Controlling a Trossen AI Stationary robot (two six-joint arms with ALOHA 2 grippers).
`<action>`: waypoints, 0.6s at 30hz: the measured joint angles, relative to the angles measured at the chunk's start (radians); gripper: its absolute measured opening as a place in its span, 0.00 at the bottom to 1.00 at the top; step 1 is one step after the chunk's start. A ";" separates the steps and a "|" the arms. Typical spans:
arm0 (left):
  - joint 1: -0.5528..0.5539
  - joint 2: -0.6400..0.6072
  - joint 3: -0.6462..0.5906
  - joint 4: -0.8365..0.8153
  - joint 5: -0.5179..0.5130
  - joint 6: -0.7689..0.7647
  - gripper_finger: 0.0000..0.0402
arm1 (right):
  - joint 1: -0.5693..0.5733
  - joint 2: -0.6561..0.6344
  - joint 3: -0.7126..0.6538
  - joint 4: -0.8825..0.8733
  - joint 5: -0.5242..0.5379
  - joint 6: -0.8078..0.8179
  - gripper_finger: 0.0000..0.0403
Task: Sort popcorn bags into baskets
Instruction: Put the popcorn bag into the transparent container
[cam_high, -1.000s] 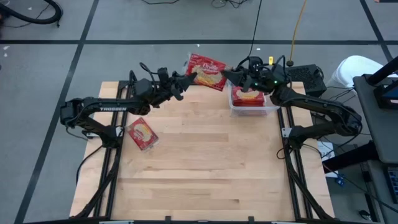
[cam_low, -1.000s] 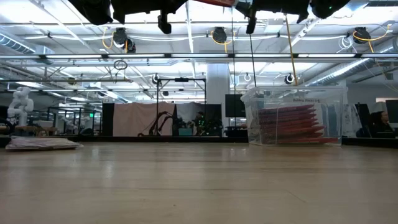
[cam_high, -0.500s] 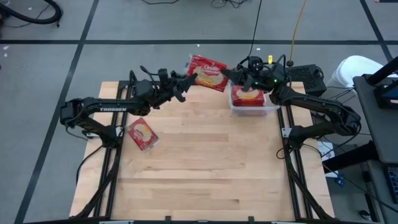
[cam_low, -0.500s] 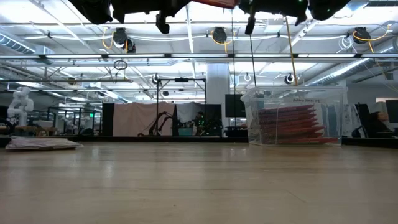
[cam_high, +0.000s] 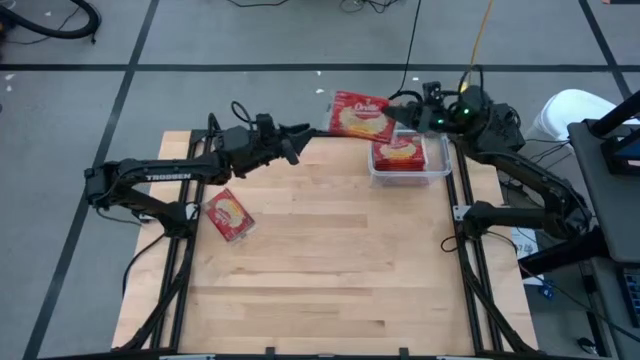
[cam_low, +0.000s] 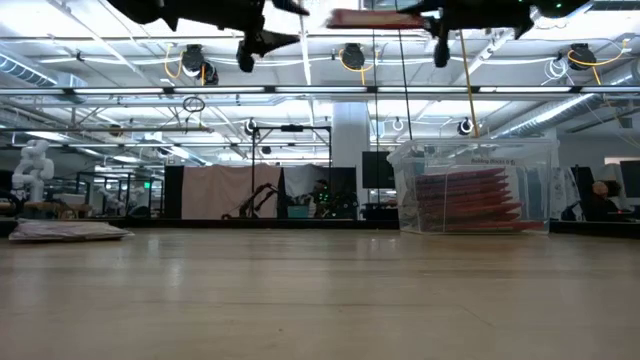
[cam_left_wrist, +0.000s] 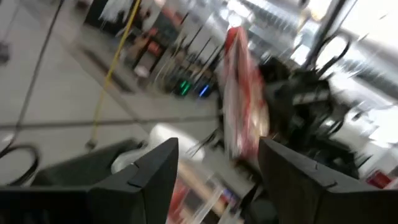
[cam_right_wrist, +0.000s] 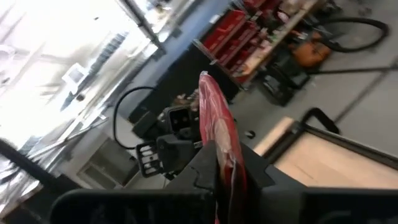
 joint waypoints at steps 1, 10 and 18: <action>0.001 -0.010 0.000 -0.044 -0.001 -0.009 0.56 | -0.026 -0.011 0.000 -0.027 -0.017 0.008 0.04; 0.001 -0.030 0.000 -0.297 0.052 -0.045 0.48 | -0.237 -0.036 0.000 -0.283 -0.215 -0.076 0.05; 0.001 -0.030 0.000 -0.374 0.080 -0.096 0.42 | -0.404 -0.036 0.000 -0.508 -0.268 -0.209 0.05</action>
